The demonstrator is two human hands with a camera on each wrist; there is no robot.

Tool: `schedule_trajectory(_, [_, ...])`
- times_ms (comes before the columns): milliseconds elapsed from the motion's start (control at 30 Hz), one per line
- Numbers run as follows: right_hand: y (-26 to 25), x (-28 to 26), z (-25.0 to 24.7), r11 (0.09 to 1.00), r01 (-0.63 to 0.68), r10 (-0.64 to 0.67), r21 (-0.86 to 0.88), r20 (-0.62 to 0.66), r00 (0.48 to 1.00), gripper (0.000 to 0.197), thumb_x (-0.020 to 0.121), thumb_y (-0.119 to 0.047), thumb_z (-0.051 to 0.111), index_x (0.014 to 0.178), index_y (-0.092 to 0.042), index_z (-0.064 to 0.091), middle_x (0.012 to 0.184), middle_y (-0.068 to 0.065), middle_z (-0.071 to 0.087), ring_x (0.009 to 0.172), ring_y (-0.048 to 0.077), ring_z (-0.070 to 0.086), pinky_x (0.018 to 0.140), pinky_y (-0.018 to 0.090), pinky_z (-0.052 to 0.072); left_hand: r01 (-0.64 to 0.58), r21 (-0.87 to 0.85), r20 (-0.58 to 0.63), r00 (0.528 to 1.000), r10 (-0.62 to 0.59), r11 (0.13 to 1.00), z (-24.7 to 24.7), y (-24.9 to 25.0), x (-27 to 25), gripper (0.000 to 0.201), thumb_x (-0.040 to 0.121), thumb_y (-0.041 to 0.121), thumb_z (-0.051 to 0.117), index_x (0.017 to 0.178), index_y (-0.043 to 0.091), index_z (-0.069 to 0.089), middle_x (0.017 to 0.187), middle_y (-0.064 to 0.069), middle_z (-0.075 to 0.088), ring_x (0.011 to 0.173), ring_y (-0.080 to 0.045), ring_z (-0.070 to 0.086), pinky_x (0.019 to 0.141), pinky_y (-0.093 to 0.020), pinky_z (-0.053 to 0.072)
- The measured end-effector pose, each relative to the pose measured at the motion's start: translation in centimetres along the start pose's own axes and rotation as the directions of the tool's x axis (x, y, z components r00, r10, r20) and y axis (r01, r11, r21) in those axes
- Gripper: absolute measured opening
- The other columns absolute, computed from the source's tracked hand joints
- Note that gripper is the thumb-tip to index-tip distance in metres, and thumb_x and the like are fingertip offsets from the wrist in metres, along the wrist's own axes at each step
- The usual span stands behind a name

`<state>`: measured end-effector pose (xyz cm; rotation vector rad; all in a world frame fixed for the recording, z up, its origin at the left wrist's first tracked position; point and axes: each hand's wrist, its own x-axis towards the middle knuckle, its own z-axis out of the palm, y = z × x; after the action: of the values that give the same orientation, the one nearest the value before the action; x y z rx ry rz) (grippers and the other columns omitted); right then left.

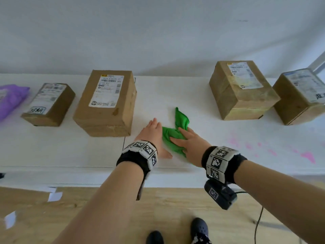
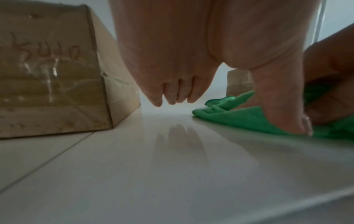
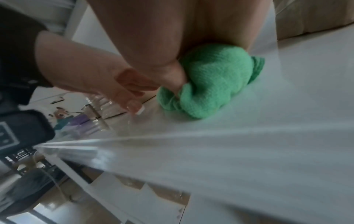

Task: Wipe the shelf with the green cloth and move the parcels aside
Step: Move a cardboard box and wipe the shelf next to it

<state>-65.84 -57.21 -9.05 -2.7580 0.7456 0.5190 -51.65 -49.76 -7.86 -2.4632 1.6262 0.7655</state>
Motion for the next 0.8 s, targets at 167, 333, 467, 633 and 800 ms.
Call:
schedule_trajectory(167, [-1.3, -2.6, 3.2, 0.994, -0.015, 0.012, 0.109, 0.025, 1.0, 0.065, 0.094, -0.009, 0.038, 0.148, -0.04, 0.019, 0.161, 0.004, -0.001, 0.149, 0.028, -0.004, 0.124, 0.041, 0.009, -0.017, 0.015, 0.054, 0.998, 0.016, 1.0, 0.4, -0.2, -2.7, 0.116, 0.07, 0.048, 0.077, 0.151, 0.003, 0.007, 0.161, -0.013, -0.003, 0.151, -0.022, 0.003, 0.122, -0.03, 0.011])
schedule_trajectory(333, [1.2, -5.4, 4.5, 0.974, -0.123, 0.124, 0.189, 0.01, 0.992, 0.062, 0.095, -0.007, 0.037, 0.145, -0.042, 0.027, 0.161, 0.0, 0.003, 0.15, 0.023, 0.0, 0.121, 0.039, 0.021, -0.072, 0.072, 0.056, 0.996, 0.068, 0.995, 0.9, 1.0, -4.1, 0.109, 0.073, 0.044, 0.076, 0.15, 0.001, 0.013, 0.161, -0.013, 0.005, 0.15, -0.022, 0.01, 0.121, -0.03, 0.015])
schedule_trajectory(467, [4.9, -6.8, 4.0, 0.863, -0.403, 0.431, 0.305, -0.027, 0.902, 0.061, 0.095, -0.005, 0.038, 0.146, -0.037, 0.028, 0.161, 0.006, 0.004, 0.15, 0.027, 0.002, 0.122, 0.037, 0.015, -0.124, 0.099, 0.074, 0.99, 0.117, 0.987, 1.5, 2.2, -4.9, 0.104, 0.074, 0.041, 0.076, 0.149, 0.002, 0.016, 0.161, -0.011, 0.008, 0.149, -0.022, 0.012, 0.121, -0.031, 0.016])
schedule_trajectory(633, [1.3, -7.4, 4.8, 0.87, -0.41, 0.43, 0.275, -0.013, 0.903, 0.066, 0.092, -0.007, 0.042, 0.147, -0.039, 0.023, 0.161, 0.003, 0.003, 0.148, 0.033, 0.001, 0.121, 0.042, 0.019, -0.176, 0.119, 0.053, 0.984, 0.171, 0.977, 1.3, 4.2, -5.4, 0.096, 0.073, 0.041, 0.076, 0.145, 0.002, 0.026, 0.156, -0.012, 0.022, 0.145, -0.023, 0.024, 0.118, -0.033, 0.024])
schedule_trajectory(800, [2.0, -7.5, 5.3, 0.919, -0.291, 0.309, 0.265, -0.025, 0.951, 0.063, 0.094, -0.008, 0.041, 0.145, -0.041, 0.027, 0.16, 0.003, 0.008, 0.149, 0.028, 0.002, 0.121, 0.042, 0.021, -0.19, 0.112, 0.07, 0.981, 0.183, 0.975, 0.8, 6.7, -5.0, 0.095, 0.072, 0.04, 0.078, 0.145, 0.004, 0.028, 0.155, -0.012, 0.025, 0.143, -0.024, 0.028, 0.116, -0.032, 0.026])
